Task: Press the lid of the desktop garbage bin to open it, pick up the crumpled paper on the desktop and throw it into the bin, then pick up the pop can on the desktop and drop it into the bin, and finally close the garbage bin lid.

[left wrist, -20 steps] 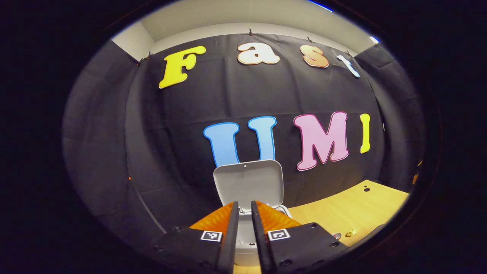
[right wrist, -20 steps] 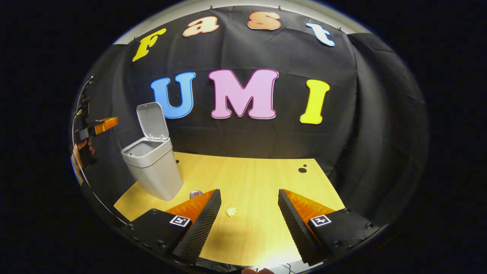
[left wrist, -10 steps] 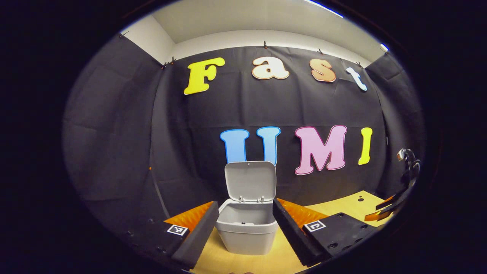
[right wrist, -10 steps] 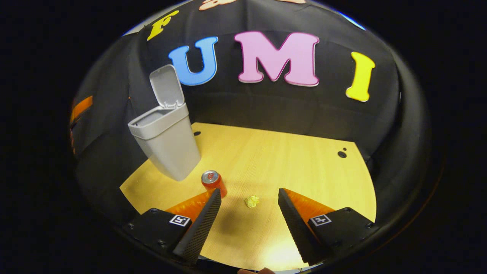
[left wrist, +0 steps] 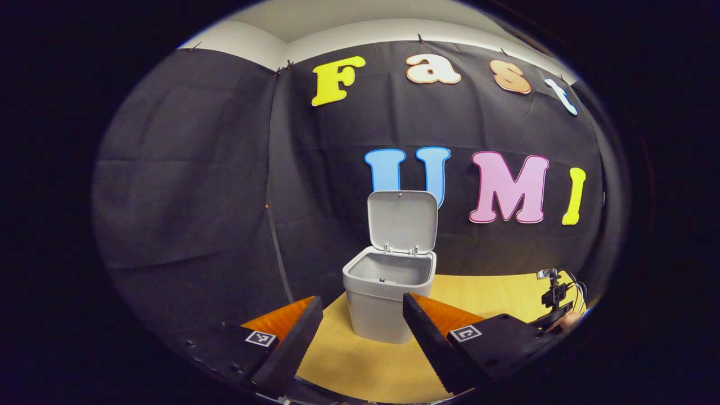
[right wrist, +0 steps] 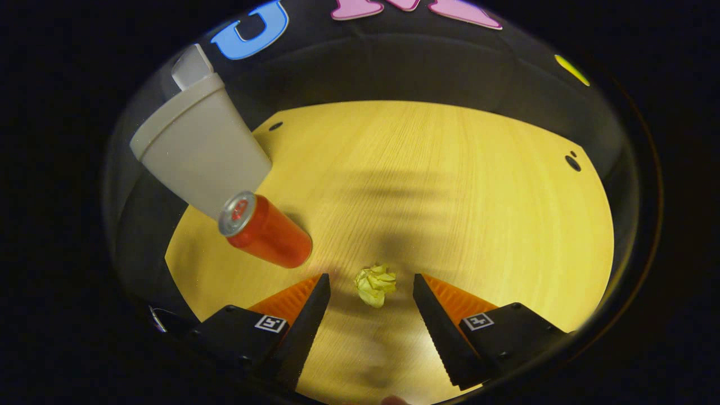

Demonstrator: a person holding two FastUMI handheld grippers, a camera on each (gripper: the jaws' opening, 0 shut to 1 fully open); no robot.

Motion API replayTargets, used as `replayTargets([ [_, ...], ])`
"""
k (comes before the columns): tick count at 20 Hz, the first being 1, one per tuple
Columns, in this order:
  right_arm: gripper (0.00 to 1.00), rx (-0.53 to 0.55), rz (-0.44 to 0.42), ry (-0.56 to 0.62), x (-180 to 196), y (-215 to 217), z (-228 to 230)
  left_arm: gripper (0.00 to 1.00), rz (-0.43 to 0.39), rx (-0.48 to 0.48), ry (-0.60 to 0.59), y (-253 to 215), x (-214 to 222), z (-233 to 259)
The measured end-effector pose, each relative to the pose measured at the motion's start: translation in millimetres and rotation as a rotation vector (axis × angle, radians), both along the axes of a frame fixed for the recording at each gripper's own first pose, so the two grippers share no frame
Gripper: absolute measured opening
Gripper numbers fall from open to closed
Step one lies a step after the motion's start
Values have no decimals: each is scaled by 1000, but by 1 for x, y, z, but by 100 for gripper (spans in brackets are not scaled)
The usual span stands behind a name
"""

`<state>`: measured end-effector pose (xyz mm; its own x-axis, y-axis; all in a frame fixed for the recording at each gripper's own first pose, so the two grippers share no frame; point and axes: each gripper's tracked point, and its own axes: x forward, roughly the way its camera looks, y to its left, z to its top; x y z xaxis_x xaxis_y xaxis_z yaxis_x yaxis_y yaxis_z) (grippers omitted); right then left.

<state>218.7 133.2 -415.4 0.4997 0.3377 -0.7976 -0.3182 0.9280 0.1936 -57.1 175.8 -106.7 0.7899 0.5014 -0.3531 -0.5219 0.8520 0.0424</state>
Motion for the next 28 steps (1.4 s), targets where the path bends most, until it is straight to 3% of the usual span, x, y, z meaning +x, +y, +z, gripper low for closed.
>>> replayTargets([
  [5, 92, -49, 16, 57, -2, 2, -24, 95, 13, 7, 27, -18, 6, -6],
  [6, 83, -65, 13, 44, 1, -2, -24, 95, 10, 5, 26, -21, 10, -7],
  [7, 59, -60, 10, 41, 5, -4, -23, 92, 2, -1, 26, -25, 13, -9],
  [8, 36, -44, -4, 43, 5, -5, -22, 96, -7, -5, 23, -28, 17, -9],
  [9, 42, -29, -11, 48, 6, -5, -19, 96, -20, -6, 15, -31, 21, -7],
  [10, 22, -20, -28, 32, 8, -5, -13, 96, -32, -3, 5, -32, 25, -5],
  [11, 33, 0, -37, 9, 9, -3, -4, 96, -43, 0, -4, -32, 28, -5],
  [14, 32, 45, -41, -88, 16, -1, 41, 96, -79, -50, -13, -31, 40, -18],
  [17, 32, 106, -9, -237, 21, 22, 116, 96, -127, -110, -49, -31, 54, -26],
  [24, 32, 288, 151, -517, 30, 161, 295, 97, -197, -160, -88, 1, 51, -36],
  [28, 32, 270, 278, -643, 42, 248, 323, 94, -174, -221, -90, 11, 38, -60],
])
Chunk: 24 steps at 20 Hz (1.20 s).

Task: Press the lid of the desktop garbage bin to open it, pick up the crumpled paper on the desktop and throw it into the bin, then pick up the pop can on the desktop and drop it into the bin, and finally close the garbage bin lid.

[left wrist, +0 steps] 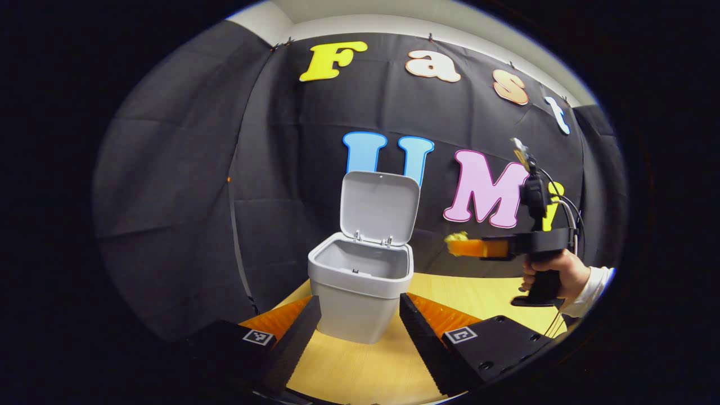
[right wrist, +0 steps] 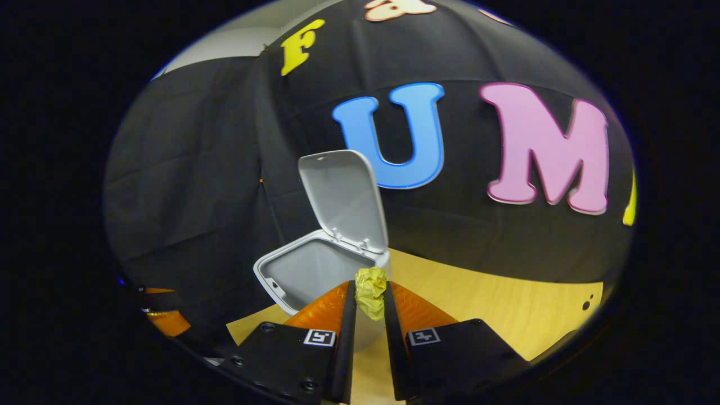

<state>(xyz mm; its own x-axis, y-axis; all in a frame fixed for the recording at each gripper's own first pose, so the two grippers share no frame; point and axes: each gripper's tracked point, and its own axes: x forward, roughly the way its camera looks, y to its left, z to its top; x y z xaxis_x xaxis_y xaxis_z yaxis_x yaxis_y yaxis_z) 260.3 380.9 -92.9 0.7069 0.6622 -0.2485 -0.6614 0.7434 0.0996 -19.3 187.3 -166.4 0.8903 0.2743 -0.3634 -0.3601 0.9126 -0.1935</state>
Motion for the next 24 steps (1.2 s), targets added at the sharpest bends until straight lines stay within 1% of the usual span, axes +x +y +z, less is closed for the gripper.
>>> replayTargets([
  [2, 32, -36, 42, -25, 5, 41, -3, 93, 21, 8, 9, 5, -10, -11],
  [3, 32, -63, 48, -53, 12, 57, -7, 94, 30, 1, 17, 5, -13, -17],
  [4, 17, -100, 42, -71, 18, 65, -17, 94, 31, -21, 20, 0, -14, -22],
  [5, 32, -131, 38, -57, 21, 70, -28, 94, 25, -41, 19, -7, -14, -25],
  [6, 32, -145, 40, -28, 21, 75, -41, 94, 20, -49, 20, -13, -12, -27],
  [8, 33, -130, 37, 7, 26, 76, -53, 95, -7, -34, 18, -26, -9, -31],
  [9, 36, -114, 30, -2, 29, 75, -52, 95, -34, -33, 15, -34, -6, -34],
  [11, 53, -93, 21, -4, 28, 64, -45, 94, -108, -73, 17, -61, 0, -45],
  [12, 70, -75, 13, -26, 28, 54, -36, 94, -136, -73, 19, -72, 4, -51],
  [13, 70, -55, 12, -44, 28, 44, -26, 94, -162, -67, 25, -82, 9, -57],
  [14, 92, -44, 2, -57, 26, 31, -15, 95, -187, -62, 32, -91, 15, -64],
  [15, 95, -36, -14, -68, 24, 14, -5, 95, -206, -61, 38, -99, 21, -70],
  [17, 96, -25, -50, -90, 16, -25, 10, 95, -247, -74, 40, -121, 40, -87],
  [19, 96, -34, -128, -102, 7, -76, 6, 95, -295, -107, 127, -152, 52, -127],
  [20, 96, -58, -168, -106, 2, -105, 0, 94, -330, -116, 148, -170, 62, -141],
  [21, 96, -95, -220, -117, -1, -135, -8, 97, -359, -116, 162, -186, 73, -149],
  [22, 96, -132, -265, -121, -4, -164, -15, 97, -403, -111, 172, -200, 84, -153],
  [24, 96, -191, -332, -89, -15, -212, -33, 97, -456, -83, 139, -219, 106, -151],
])
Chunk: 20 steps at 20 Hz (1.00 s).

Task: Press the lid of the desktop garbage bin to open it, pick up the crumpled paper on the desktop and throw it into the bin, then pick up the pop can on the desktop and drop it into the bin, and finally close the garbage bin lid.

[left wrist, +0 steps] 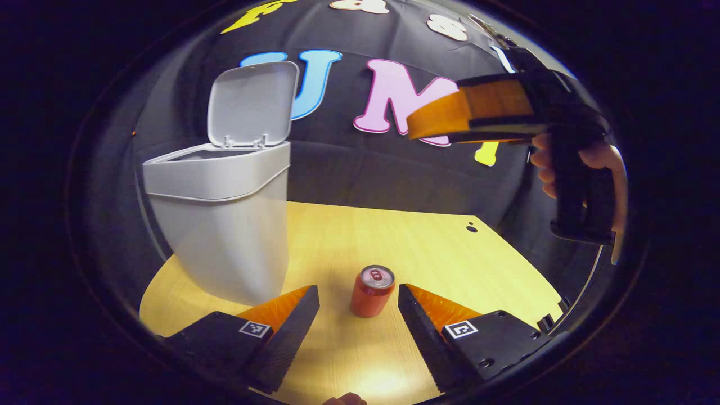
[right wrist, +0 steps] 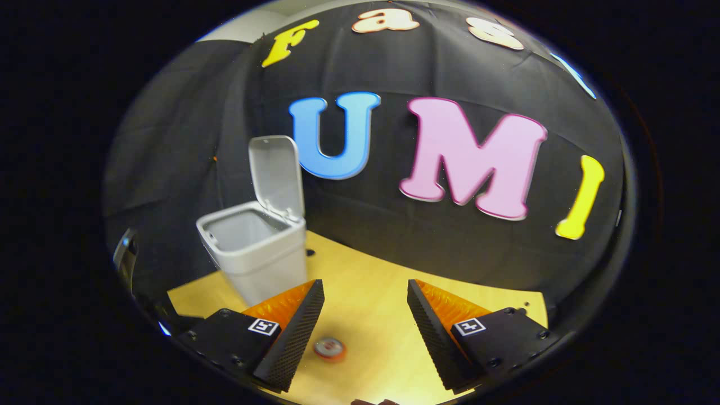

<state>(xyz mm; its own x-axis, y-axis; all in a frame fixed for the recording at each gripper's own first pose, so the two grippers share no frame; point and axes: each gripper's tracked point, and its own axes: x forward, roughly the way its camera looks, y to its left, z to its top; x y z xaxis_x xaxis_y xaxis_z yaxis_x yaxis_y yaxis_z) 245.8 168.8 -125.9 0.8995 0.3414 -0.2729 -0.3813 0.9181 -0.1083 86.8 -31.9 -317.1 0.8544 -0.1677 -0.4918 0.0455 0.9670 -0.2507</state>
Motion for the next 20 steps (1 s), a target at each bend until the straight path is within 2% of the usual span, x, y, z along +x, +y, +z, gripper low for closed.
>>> replayTargets([
  [2, 96, -4, -71, 26, -9, -41, -10, 96, -26, 20, -24, -9, 20, 1],
  [4, 96, 13, -135, 56, -17, -73, -19, 96, -10, 48, -13, -10, 37, -7],
  [8, 96, 32, -224, 87, -27, -115, -29, 96, -31, 41, 28, -21, 58, -33],
  [11, 96, 22, -245, 108, -35, -130, -37, 96, -36, 81, 71, -29, 65, -59],
  [16, 96, 9, -257, 123, -56, -131, -45, 96, -49, 83, 138, -39, 66, -99],
  [19, 96, -9, -259, 139, -59, -133, -52, 96, -95, 69, 225, -47, 54, -128],
  [20, 96, -6, -261, 143, -60, -133, -53, 94, -97, 79, 206, -46, 57, -125],
])
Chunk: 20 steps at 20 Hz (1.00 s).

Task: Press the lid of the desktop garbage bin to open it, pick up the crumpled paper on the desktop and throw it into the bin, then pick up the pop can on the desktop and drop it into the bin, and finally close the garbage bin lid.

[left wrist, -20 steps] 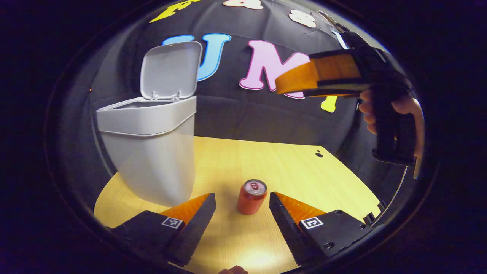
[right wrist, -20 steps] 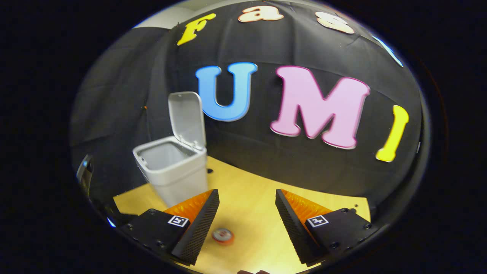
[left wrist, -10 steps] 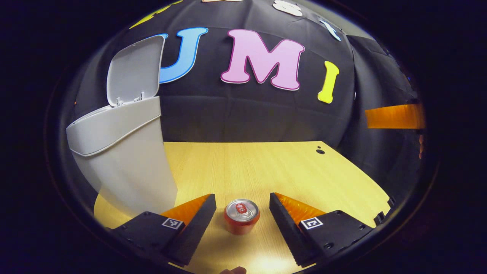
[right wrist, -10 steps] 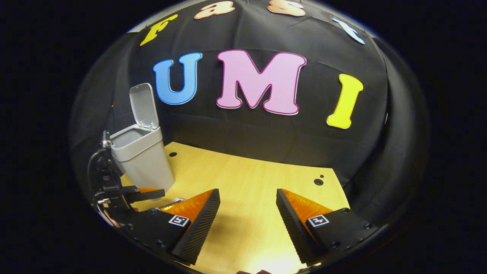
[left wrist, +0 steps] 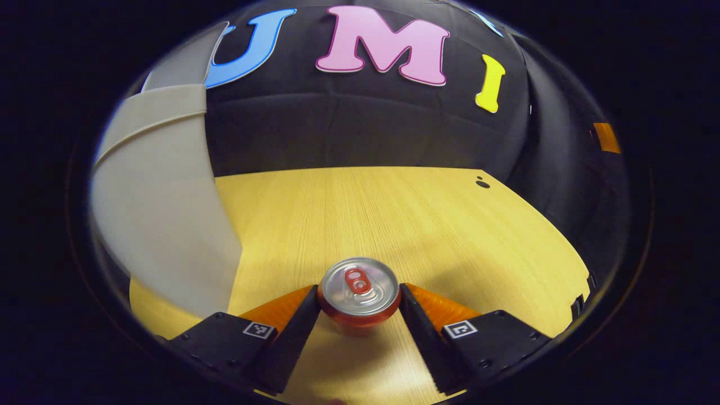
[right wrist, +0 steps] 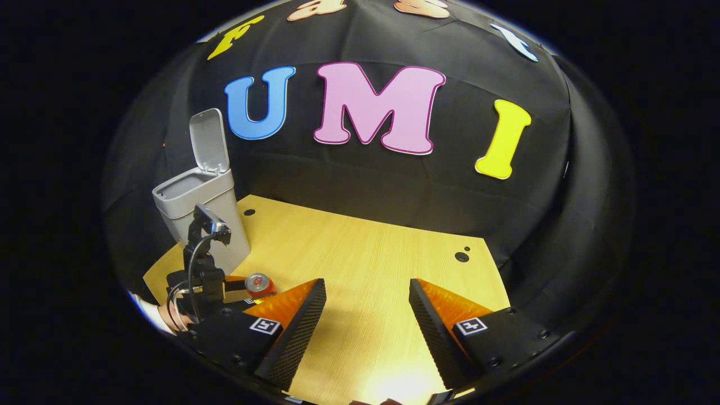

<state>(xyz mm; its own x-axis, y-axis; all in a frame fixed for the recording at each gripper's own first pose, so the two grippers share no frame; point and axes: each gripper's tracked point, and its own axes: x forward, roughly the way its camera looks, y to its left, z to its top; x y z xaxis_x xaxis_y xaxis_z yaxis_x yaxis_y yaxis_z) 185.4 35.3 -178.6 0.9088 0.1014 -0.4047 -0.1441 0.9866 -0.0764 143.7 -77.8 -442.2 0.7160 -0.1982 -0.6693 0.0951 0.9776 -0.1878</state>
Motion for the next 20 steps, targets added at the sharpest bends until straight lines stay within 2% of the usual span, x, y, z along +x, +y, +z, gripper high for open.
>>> replayTargets([
  [2, 96, 9, -7, 1, 0, -1, 0, 87, -16, -4, -26, 0, 6, 13],
  [4, 96, 13, -13, 1, 1, -3, -2, 87, -23, -5, -67, 4, 12, 38],
  [10, 96, 44, -14, -13, 0, 0, 1, 85, 33, -48, -242, 45, 36, 156],
  [15, 96, 39, -16, -39, -4, 2, 11, 84, 94, -66, -445, 120, 51, 272],
  [20, 96, 40, -38, -56, -13, -2, 12, 84, 188, 49, -493, 225, 53, 305],
])
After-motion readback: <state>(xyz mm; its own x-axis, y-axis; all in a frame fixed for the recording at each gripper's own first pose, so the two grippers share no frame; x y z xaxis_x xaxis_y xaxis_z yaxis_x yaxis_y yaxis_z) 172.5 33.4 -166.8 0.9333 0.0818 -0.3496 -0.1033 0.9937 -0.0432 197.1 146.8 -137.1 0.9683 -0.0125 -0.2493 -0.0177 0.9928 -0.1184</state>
